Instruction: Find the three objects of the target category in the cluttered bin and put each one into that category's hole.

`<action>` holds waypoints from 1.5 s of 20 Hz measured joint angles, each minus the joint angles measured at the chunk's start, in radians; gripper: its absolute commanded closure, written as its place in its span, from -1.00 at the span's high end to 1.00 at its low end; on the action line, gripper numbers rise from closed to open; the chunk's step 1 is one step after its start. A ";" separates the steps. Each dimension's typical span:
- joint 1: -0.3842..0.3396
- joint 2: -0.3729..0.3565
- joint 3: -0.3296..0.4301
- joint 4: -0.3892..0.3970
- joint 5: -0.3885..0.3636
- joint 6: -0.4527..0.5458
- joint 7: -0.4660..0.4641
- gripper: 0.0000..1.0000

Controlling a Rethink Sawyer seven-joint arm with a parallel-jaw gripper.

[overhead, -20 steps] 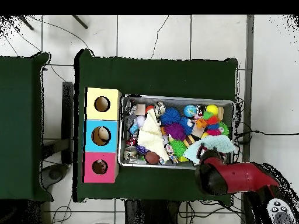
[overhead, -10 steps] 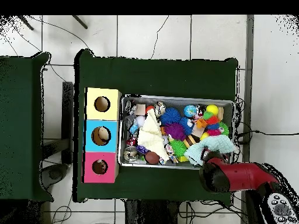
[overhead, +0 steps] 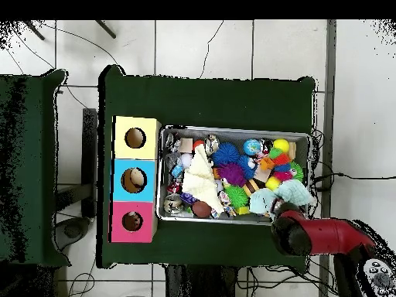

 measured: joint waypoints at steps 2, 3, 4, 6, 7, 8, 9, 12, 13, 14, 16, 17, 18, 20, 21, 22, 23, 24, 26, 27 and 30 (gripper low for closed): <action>-0.002 -0.005 0.000 0.002 0.006 0.000 0.000 -1.00; -0.001 -0.016 0.001 0.008 0.017 0.000 0.000 -1.00; 0.000 -0.028 0.003 0.016 0.028 0.001 0.000 -1.00; 0.000 -0.061 0.010 0.035 0.058 0.008 0.000 -1.00; 0.000 -0.081 0.015 0.047 0.076 0.013 0.000 -1.00; 0.001 -0.103 0.021 0.059 0.097 0.022 0.000 -1.00; 0.002 -0.124 0.026 0.071 0.117 0.030 0.000 -1.00; 0.017 -0.219 0.045 0.118 0.205 0.072 0.000 -1.00; 0.025 -0.252 0.051 0.133 0.237 0.089 0.000 -1.00; 0.031 -0.274 0.055 0.143 0.258 0.100 0.000 -1.00; 0.046 -0.325 0.066 0.166 0.311 0.123 0.000 -1.00; 0.052 -0.343 0.071 0.175 0.331 0.131 0.000 -1.00; 0.060 -0.364 0.077 0.184 0.354 0.140 0.000 -1.00; 0.081 -0.404 0.087 0.202 0.400 0.152 0.000 -1.00; 0.089 -0.415 0.089 0.207 0.415 0.154 0.000 -1.00; 0.097 -0.425 0.091 0.212 0.430 0.155 0.000 -1.00; 0.105 -0.435 0.094 0.218 0.445 0.155 0.000 -1.00; 0.111 -0.440 0.095 0.221 0.454 0.154 0.000 -1.00; 0.129 -0.444 0.095 0.228 0.469 0.154 0.000 -1.00; 0.138 -0.446 0.096 0.232 0.476 0.155 0.000 -1.00; 0.165 -0.437 0.095 0.236 0.477 0.154 0.000 -1.00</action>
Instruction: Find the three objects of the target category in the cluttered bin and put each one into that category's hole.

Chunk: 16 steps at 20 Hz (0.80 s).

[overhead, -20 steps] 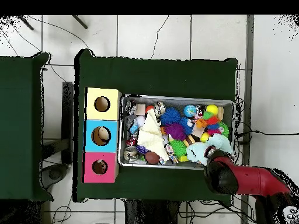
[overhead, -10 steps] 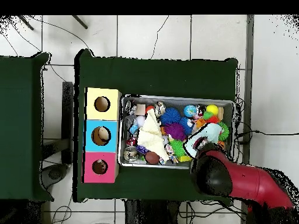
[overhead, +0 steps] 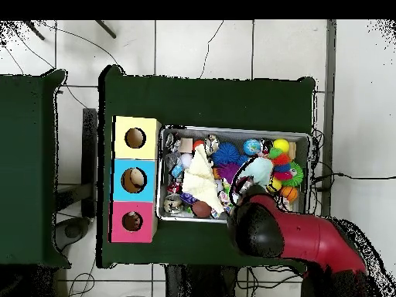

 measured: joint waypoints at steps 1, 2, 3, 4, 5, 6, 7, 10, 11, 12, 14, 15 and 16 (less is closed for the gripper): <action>0.008 0.005 0.000 0.000 0.000 0.000 0.000 -1.00; 0.014 0.008 0.000 0.000 0.000 0.000 0.000 -1.00; 0.031 0.026 0.000 0.000 0.002 -0.005 0.000 -1.00; 0.035 0.034 0.001 0.000 0.004 -0.008 0.000 -1.00; 0.036 0.038 0.002 0.000 0.005 -0.010 0.000 -1.00; 0.038 0.048 0.003 0.000 0.008 -0.016 0.000 -1.00; 0.040 0.058 0.005 0.000 0.011 -0.021 0.000 -1.00; 0.049 0.099 0.008 0.001 0.025 -0.047 0.000 -1.00; 0.051 0.107 0.008 0.001 0.029 -0.053 0.000 -1.00; 0.054 0.116 0.008 0.001 0.032 -0.059 0.000 -1.00; 0.062 0.137 0.009 0.001 0.042 -0.074 0.000 -1.00; 0.066 0.145 0.010 0.001 0.047 -0.080 0.000 -1.00; 0.068 0.150 0.010 0.001 0.051 -0.084 0.000 -1.00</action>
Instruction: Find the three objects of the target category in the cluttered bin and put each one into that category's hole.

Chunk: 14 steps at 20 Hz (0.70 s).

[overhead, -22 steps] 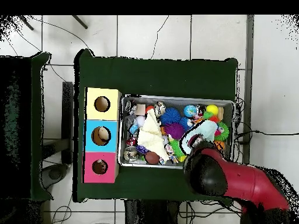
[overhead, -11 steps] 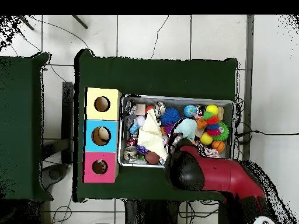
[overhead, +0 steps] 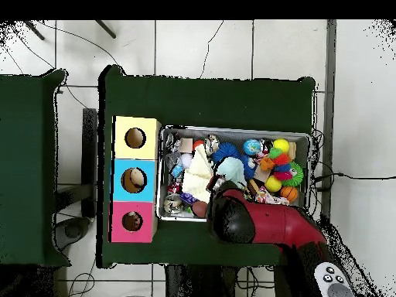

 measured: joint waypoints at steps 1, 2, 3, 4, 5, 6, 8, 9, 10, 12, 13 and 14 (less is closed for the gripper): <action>0.002 0.005 0.000 0.000 0.003 -0.004 0.000 -1.00; 0.004 0.008 0.000 0.000 0.006 -0.007 0.000 -1.00; 0.008 0.014 0.000 0.000 0.010 -0.012 0.000 -1.00; 0.012 0.019 0.000 0.000 0.013 -0.018 0.000 -1.00; 0.017 0.025 0.000 0.000 0.015 -0.023 0.000 -1.00; 0.023 0.030 0.000 0.000 0.017 -0.028 0.000 -1.00; 0.040 0.044 0.000 0.000 0.017 -0.044 0.000 1.00; 0.042 0.046 0.000 0.000 0.017 -0.047 0.000 1.00; 0.045 0.048 0.000 0.000 0.017 -0.049 0.000 1.00; 0.048 0.050 0.001 0.000 0.017 -0.055 0.000 1.00; 0.049 0.051 0.001 0.000 0.017 -0.058 0.000 1.00; 0.050 0.051 0.001 0.000 0.017 -0.061 0.000 1.00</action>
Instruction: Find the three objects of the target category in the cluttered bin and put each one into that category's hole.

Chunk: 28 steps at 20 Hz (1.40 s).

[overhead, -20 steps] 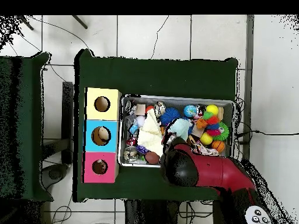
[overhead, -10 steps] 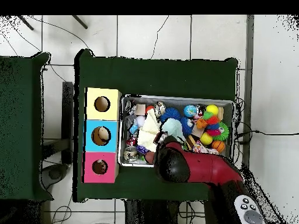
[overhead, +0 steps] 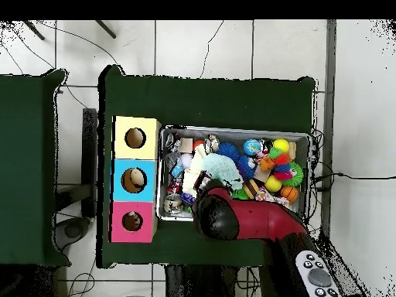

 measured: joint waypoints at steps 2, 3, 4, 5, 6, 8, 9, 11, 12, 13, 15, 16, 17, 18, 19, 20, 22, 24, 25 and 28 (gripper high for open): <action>-0.004 -0.001 0.003 0.002 0.000 -0.002 0.000 1.00; -0.015 -0.004 0.009 0.006 0.000 -0.003 0.000 1.00; -0.027 -0.007 0.016 0.010 0.000 -0.003 0.000 1.00; -0.039 -0.010 0.023 0.015 0.000 -0.003 0.000 1.00; -0.059 -0.013 0.035 0.021 -0.001 -0.003 0.000 1.00; -0.094 -0.018 0.055 0.033 0.000 -0.003 0.000 1.00; -0.131 -0.021 0.074 0.043 -0.001 -0.003 0.000 1.00; -0.188 -0.026 0.105 0.059 -0.001 -0.003 0.000 1.00; -0.218 -0.029 0.121 0.067 -0.001 -0.003 0.000 1.00; -0.266 -0.036 0.147 0.080 -0.001 -0.003 0.000 1.00; -0.306 -0.043 0.168 0.090 -0.001 -0.002 0.000 1.00; -0.337 -0.049 0.185 0.097 -0.001 -0.003 0.000 1.00; -0.357 -0.052 0.195 0.102 -0.001 -0.003 0.000 1.00; -0.379 -0.057 0.208 0.106 -0.001 -0.003 0.000 1.00; -0.401 -0.062 0.220 0.111 -0.001 -0.002 0.000 1.00; -0.416 -0.064 0.229 0.114 -0.001 -0.002 0.000 1.00; -0.446 -0.069 0.247 0.118 -0.001 -0.002 0.000 1.00; -0.483 -0.075 0.273 0.119 -0.001 0.004 0.000 1.00; -0.501 -0.076 0.288 0.118 -0.001 0.009 0.000 1.00; -0.530 -0.076 0.308 0.118 -0.007 0.019 0.000 1.00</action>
